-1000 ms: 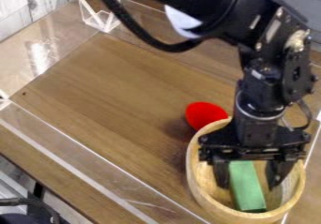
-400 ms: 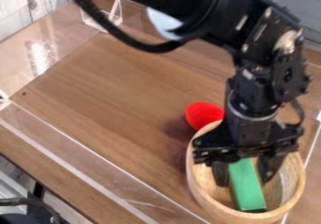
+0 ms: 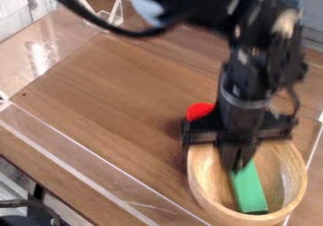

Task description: Remove the green block from the brown bowl and put it on the table

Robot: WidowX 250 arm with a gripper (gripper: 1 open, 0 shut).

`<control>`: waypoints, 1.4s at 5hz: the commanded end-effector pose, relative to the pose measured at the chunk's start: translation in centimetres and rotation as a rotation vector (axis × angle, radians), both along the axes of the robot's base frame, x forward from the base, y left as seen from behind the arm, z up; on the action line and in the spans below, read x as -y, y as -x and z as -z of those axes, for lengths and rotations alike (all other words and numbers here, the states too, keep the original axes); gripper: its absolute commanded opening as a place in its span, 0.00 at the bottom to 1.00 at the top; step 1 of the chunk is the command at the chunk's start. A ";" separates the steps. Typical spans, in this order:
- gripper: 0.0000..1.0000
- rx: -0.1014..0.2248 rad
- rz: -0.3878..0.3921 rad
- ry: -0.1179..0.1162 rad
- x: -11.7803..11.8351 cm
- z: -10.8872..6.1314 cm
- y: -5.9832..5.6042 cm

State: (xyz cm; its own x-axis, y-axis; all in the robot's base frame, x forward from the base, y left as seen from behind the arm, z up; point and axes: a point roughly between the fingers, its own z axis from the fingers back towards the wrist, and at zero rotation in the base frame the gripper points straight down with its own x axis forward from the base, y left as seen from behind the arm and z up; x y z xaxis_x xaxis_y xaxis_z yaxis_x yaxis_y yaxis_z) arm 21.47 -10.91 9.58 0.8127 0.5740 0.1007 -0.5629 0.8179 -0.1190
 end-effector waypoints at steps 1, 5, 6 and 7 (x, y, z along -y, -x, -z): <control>0.00 0.097 0.061 0.000 -1.3 -2.8 -1.4; 1.00 0.085 0.211 0.039 -0.2 -1.8 -2.7; 1.00 0.077 0.230 0.053 -0.6 -1.0 -2.8; 1.00 0.063 0.254 0.059 -1.6 -0.5 -2.8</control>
